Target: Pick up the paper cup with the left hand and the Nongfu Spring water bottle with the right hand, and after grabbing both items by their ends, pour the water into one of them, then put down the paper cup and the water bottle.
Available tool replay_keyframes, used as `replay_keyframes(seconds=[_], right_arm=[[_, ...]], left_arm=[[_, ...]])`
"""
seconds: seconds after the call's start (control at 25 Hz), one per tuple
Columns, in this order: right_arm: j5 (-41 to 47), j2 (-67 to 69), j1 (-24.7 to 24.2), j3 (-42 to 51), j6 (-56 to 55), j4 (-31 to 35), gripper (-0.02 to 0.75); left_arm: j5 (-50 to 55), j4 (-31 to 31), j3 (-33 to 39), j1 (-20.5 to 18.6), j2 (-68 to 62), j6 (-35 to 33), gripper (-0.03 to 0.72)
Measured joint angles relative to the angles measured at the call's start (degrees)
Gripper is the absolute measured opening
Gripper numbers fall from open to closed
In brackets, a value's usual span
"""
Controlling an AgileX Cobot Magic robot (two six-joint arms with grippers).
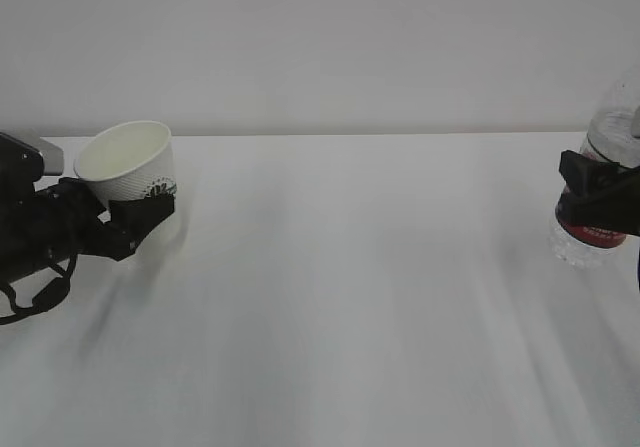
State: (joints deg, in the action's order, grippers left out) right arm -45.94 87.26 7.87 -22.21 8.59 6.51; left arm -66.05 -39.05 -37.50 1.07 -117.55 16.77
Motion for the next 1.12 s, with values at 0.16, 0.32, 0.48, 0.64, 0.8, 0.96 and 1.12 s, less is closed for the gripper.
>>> replay_keyframes(seconds=[0.16, 0.32, 0.48, 0.64, 0.8, 0.96, 1.12], right_arm=[[0.0, 0.0, 0.0, 0.0, 0.0, -0.2, 0.476], [0.0, 0.0, 0.0, 0.0, 0.0, -0.4, 0.476], [0.0, 0.0, 0.0, 0.0, 0.0, -0.4, 0.476], [0.0, 0.0, 0.0, 0.0, 0.0, -1.8, 0.476], [0.0, 0.0, 0.0, 0.0, 0.0, -4.9, 0.476], [0.1, 0.0, 0.0, 0.0, 0.0, -5.7, 0.476], [1.1, 0.0, 0.0, 0.0, 0.0, -6.5, 0.476]], left_arm=[[0.0, -1.6, 2.1, 0.0, 2.4, 0.1, 0.531], [0.0, -3.0, 4.3, 0.0, 5.0, 0.2, 0.53], [0.0, -5.6, 5.7, 0.0, 7.6, 0.9, 0.53], [0.0, -9.2, 5.9, 0.0, 9.6, 3.3, 0.529], [0.0, -13.8, 5.9, 0.0, 10.2, 5.7, 0.529], [0.0, -19.5, 5.9, 0.0, 10.2, 8.0, 0.529], [0.0, -23.4, 5.9, 0.0, 10.2, 8.7, 0.529]])
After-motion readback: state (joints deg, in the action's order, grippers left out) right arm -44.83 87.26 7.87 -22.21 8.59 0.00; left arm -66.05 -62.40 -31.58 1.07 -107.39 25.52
